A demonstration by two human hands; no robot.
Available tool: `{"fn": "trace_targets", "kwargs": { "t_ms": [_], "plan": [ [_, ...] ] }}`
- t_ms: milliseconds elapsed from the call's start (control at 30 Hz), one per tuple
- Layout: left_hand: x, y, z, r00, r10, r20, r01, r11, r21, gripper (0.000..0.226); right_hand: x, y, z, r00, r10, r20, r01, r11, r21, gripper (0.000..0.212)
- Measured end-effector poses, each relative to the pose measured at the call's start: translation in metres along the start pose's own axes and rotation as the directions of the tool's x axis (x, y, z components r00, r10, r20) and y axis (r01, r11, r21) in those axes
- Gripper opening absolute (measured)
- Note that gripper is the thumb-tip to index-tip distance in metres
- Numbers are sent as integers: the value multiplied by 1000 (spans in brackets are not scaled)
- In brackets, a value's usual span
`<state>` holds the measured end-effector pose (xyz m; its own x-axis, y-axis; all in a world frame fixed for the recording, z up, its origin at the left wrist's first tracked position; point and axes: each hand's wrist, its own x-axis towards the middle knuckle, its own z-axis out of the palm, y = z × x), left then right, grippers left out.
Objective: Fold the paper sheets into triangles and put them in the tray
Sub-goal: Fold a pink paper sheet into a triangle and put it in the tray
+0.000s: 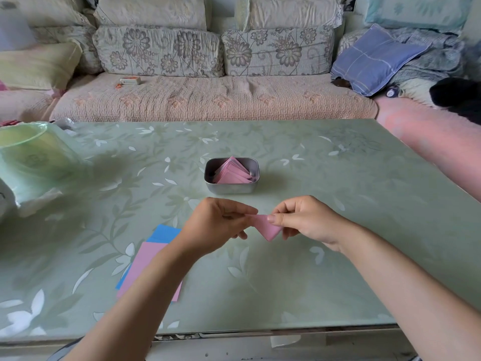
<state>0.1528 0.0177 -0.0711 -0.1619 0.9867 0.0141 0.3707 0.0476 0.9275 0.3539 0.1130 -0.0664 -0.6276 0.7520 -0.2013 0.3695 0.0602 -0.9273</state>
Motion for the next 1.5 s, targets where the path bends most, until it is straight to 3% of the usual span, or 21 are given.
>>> {"fn": "trace_targets", "kwargs": {
  "t_ms": [200,267,367,533,600,800,900,1067,1233,1500],
  "plan": [
    [3,-4,9,994,-62,-94,76,986,149,12,9,9,9,997,4,-81,-12,995,-102,15],
    [3,-7,11,993,-45,-109,71,965,253,18,12,13,14,994,-9,-110,-16,975,-224,19],
    [1,-10,16,992,-40,-118,85,909,409,15,13,17,19,990,-60,-129,-15,858,-514,26],
    [2,-9,24,988,-34,-152,119,798,590,8,15,17,28,969,-219,-118,69,694,-716,20],
    [3,-10,26,989,9,-147,88,765,638,9,16,18,29,960,-259,-111,95,666,-740,17],
    [4,-19,26,987,136,-89,-37,723,690,12,17,24,29,939,-320,-128,108,626,-772,37],
    [6,-20,27,969,244,-20,-180,764,619,14,17,25,29,939,-316,-134,106,637,-764,41],
    [3,-21,33,938,314,146,-343,787,513,18,17,22,22,960,-256,-109,104,693,-714,20],
    [0,-19,33,926,328,187,-375,748,548,30,16,26,9,977,-193,-84,103,786,-610,18],
    [-13,-15,29,915,321,245,-403,686,606,32,19,35,9,973,-198,-114,95,804,-587,17]
  ]
}}
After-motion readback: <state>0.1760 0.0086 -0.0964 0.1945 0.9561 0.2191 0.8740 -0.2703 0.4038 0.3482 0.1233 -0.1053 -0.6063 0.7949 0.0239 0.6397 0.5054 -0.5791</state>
